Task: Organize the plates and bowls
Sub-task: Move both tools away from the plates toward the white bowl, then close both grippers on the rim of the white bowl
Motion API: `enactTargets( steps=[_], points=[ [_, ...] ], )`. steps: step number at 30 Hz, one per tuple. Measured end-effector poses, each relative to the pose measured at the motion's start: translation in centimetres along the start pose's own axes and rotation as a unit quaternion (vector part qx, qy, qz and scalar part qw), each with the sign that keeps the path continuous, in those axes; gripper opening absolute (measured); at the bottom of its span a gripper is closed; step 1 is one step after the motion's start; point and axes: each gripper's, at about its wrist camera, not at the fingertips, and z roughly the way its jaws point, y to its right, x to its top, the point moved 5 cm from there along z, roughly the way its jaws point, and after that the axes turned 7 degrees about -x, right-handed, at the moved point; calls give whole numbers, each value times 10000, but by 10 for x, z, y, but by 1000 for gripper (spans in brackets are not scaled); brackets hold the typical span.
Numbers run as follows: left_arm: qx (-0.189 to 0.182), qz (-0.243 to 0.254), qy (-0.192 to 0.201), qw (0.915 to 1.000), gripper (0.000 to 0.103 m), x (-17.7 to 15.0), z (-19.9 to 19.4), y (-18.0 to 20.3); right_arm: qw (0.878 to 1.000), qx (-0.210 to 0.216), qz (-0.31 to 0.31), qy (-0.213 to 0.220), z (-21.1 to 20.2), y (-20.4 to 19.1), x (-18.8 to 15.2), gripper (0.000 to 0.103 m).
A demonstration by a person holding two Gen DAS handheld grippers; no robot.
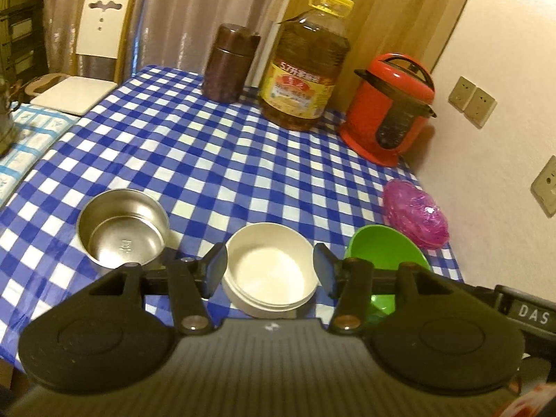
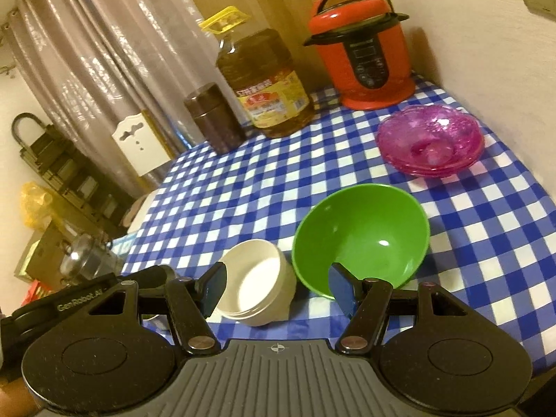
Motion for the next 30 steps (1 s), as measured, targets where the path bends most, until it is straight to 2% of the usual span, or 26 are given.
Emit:
enactTargets(
  steps=[6,12,18,20,26,30],
  points=[
    [119,-144,64,9998,51,-1,-4,-10,9998,183,-56,-93,3,-8,-8,65],
    [167,-415,90,9990,51,-6,10,-30,9992,252,-205,-214,20,-16,-20,65],
    [39,-626,-119,9980,50,-20,33,-45,9991,142,-140,-381,44,-19,-39,63],
    [9,-718,-171,9973,49,-24,42,-50,9990,64,-23,-447,54,-19,-45,53],
    [-190,-998,-246,9945,45,-30,65,-61,9985,-68,213,-505,78,-16,-50,44],
    [-199,-1079,-306,9935,41,-34,80,-67,9975,-128,424,-546,91,-13,-52,42]
  ],
)
